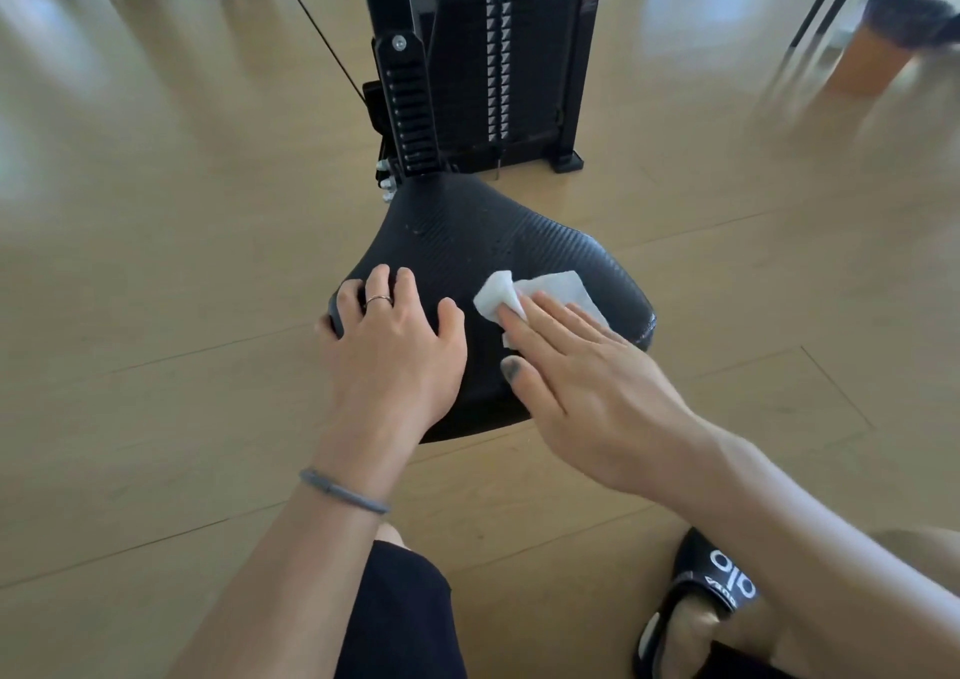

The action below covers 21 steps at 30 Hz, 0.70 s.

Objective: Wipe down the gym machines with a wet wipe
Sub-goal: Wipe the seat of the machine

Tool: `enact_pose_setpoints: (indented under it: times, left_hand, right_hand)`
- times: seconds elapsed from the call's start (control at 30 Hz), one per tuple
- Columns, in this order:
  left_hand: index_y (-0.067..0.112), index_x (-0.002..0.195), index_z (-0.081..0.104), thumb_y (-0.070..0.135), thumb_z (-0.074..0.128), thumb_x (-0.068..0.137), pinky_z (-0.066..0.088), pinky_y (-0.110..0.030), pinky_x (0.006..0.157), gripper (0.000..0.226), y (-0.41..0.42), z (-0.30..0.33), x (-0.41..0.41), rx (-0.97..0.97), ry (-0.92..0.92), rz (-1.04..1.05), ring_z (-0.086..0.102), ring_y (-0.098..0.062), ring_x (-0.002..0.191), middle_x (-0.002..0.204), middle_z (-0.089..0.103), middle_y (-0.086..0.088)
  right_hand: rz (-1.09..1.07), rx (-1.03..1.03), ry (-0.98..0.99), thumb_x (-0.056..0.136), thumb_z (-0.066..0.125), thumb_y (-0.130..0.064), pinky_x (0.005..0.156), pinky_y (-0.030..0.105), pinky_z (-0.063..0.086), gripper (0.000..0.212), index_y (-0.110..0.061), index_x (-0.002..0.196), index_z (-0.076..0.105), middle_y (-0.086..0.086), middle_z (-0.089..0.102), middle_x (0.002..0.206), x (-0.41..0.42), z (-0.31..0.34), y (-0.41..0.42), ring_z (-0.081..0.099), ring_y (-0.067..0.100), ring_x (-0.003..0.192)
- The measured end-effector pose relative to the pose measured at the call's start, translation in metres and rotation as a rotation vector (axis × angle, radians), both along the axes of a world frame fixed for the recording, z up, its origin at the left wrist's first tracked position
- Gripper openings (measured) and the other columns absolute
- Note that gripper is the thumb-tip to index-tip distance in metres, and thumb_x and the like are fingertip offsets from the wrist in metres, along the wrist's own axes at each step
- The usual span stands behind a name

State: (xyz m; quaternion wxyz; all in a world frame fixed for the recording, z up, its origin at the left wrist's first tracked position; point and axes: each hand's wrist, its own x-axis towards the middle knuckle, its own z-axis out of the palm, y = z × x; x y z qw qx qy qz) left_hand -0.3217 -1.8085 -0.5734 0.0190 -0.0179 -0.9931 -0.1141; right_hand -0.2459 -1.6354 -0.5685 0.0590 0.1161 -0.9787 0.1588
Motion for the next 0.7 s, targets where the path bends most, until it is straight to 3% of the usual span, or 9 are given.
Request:
enact_pose_setpoints:
  times: [0.1,0.17,0.23,0.3,0.37,0.47,0.57,0.63,0.7]
  left_hand:
    - [0.023,0.157,0.029,0.054,0.022,0.100,0.019,-0.052,0.120,0.065,-0.001,0.000,0.000,0.011,-0.013,-0.009,0.015,-0.024,0.150,0.165,0.023,0.002]
    - [0.023,0.157,0.029,0.054,0.022,0.100,0.018,-0.052,0.120,0.065,-0.002,0.001,0.000,0.021,-0.017,-0.014,0.014,-0.023,0.151,0.165,0.023,0.002]
    - [0.023,0.156,0.029,0.054,0.022,0.100,0.019,-0.051,0.121,0.064,-0.003,0.000,0.000,0.021,-0.008,-0.015,0.015,-0.023,0.151,0.165,0.023,0.003]
    - [0.023,0.156,0.031,0.055,0.023,0.100,0.019,-0.051,0.120,0.064,-0.003,-0.001,0.000,0.020,0.001,-0.014,0.016,-0.023,0.150,0.164,0.024,0.003]
    - [0.023,0.155,0.032,0.055,0.023,0.100,0.020,-0.051,0.120,0.064,-0.002,-0.002,0.000,0.018,0.009,-0.013,0.017,-0.024,0.150,0.164,0.025,0.002]
    - [0.023,0.154,0.034,0.056,0.023,0.100,0.021,-0.052,0.119,0.064,-0.001,-0.003,-0.002,0.016,0.011,-0.008,0.019,-0.024,0.149,0.163,0.027,0.002]
    - [0.024,0.152,0.038,0.052,0.023,0.101,0.022,-0.051,0.119,0.061,0.000,-0.002,-0.001,0.054,0.031,0.008,0.020,-0.022,0.148,0.161,0.030,0.004]
    - [0.024,0.150,0.043,0.047,0.023,0.103,0.022,-0.047,0.119,0.056,0.000,-0.002,-0.001,0.116,0.060,0.027,0.022,-0.018,0.147,0.160,0.034,0.007]
    - [0.024,0.148,0.047,0.043,0.023,0.104,0.023,-0.045,0.118,0.053,0.000,-0.001,-0.001,0.153,0.088,0.041,0.024,-0.015,0.147,0.158,0.038,0.008]
  right_hand:
    - [-0.095,-0.071,-0.022,0.107,0.022,-0.035,0.104,0.030,0.038,0.039,-0.031,0.140,0.043,-0.015,0.049,0.138,-0.016,0.003,0.028,0.039,0.010,0.136]
    - [-0.198,-0.100,-0.064,0.108,0.019,-0.033,0.094,0.028,0.038,0.041,-0.030,0.144,0.040,-0.017,0.044,0.141,-0.029,0.004,0.047,0.035,0.007,0.138]
    - [-0.224,-0.111,-0.090,0.108,0.017,-0.032,0.104,0.024,0.033,0.048,-0.023,0.150,0.039,-0.013,0.039,0.153,-0.019,0.003,0.041,0.026,0.007,0.146]
    - [-0.213,-0.035,-0.055,0.106,0.014,-0.038,0.123,0.024,0.015,0.058,-0.019,0.158,0.031,-0.007,0.027,0.165,0.006,0.000,0.025,0.014,0.009,0.154]
    - [-0.182,-0.018,-0.035,0.105,0.012,-0.042,0.123,0.019,0.004,0.061,-0.021,0.161,0.026,-0.009,0.023,0.166,0.016,0.002,0.025,0.010,0.005,0.155]
    - [-0.181,-0.082,-0.086,0.109,0.019,-0.034,0.105,0.017,0.026,0.047,-0.020,0.147,0.043,-0.009,0.042,0.153,-0.021,0.002,0.043,0.028,0.009,0.146]
    - [-0.228,0.002,-0.238,0.111,0.020,-0.034,0.121,0.036,0.022,0.052,-0.014,0.157,0.031,0.004,0.026,0.165,-0.082,0.004,0.048,0.019,0.023,0.154]
    - [-0.183,-0.014,-0.285,0.110,0.018,-0.030,0.119,0.044,0.026,0.048,-0.012,0.149,0.039,0.009,0.039,0.153,-0.106,0.009,0.027,0.031,0.027,0.144]
    - [-0.027,-0.081,-0.223,0.108,0.020,-0.025,0.105,0.045,0.040,0.037,-0.015,0.130,0.047,0.001,0.053,0.121,-0.104,0.014,-0.004,0.045,0.019,0.118]
